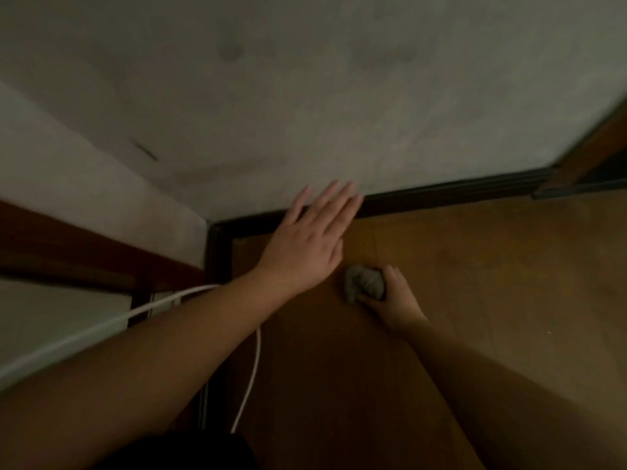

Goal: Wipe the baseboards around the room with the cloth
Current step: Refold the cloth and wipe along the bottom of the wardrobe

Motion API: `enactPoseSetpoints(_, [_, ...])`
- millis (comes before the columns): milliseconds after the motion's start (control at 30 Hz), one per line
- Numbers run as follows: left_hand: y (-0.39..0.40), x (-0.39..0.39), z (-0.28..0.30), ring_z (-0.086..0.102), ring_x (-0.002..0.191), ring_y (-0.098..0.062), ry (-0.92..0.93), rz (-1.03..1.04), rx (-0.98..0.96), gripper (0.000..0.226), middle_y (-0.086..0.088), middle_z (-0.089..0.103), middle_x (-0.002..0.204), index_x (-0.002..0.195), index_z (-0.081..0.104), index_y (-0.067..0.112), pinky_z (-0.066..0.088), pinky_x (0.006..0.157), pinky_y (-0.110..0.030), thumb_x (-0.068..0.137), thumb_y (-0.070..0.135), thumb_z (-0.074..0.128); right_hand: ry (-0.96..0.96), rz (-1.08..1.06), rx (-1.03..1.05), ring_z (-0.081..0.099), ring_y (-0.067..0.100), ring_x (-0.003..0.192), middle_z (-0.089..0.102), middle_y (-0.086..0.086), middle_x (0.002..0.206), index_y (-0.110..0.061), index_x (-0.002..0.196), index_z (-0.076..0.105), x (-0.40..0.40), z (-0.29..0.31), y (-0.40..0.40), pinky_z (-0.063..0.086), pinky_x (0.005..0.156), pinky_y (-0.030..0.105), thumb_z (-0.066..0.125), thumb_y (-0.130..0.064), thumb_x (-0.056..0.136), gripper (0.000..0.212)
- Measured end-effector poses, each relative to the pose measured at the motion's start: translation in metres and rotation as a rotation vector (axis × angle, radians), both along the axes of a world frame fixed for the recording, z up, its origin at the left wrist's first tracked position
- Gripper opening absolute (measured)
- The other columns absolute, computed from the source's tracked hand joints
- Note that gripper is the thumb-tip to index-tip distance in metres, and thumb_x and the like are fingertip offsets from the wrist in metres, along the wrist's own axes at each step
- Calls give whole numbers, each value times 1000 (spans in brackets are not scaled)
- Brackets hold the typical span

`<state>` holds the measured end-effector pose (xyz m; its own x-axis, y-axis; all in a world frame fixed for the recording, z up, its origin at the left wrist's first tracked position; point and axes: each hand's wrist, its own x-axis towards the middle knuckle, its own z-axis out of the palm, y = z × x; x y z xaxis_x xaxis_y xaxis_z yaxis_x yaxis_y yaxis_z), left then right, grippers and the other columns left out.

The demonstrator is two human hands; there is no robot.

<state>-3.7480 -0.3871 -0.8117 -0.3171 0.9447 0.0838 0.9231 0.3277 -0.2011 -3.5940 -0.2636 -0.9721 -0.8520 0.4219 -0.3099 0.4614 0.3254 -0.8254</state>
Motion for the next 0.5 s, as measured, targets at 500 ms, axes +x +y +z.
enactPoseSetpoints(500, [227, -46, 171, -20, 150, -26, 902, -827, -473, 60, -8, -24, 163, 154, -25, 18, -20, 115, -50, 102, 33, 3, -119, -104, -81, 49, 20, 116, 48, -2, 121, -23, 130, 49, -7, 12, 1, 38, 95, 28, 75, -44, 83, 58])
